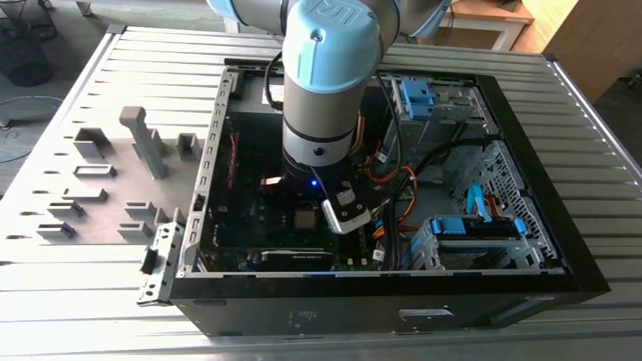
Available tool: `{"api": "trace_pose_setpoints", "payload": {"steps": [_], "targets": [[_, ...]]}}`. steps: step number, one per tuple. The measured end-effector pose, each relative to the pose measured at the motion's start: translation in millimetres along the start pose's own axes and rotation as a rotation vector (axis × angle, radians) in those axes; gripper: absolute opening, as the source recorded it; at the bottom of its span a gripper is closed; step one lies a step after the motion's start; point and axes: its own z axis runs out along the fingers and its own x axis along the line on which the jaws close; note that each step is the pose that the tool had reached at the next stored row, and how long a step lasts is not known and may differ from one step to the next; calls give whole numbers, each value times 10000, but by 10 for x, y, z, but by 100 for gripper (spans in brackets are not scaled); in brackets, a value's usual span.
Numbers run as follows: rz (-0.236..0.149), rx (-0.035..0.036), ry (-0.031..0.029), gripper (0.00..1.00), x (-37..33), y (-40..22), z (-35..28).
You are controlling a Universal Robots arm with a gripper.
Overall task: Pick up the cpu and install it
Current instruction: 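Pick up the cpu and move it towards the insertion slot, then place the cpu into insertion slot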
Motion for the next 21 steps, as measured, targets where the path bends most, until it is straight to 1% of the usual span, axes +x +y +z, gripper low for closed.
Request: {"api": "trace_pose_setpoints", "payload": {"steps": [12, 14, 15, 21], "targets": [[0, -2, 0, 47, 0, 0, 3], [1, -3, -1, 48, 0, 0, 3], [1, -2, -2, 54, 0, 0, 3], [0, 0, 0, 54, 0, 0, 3]]}}
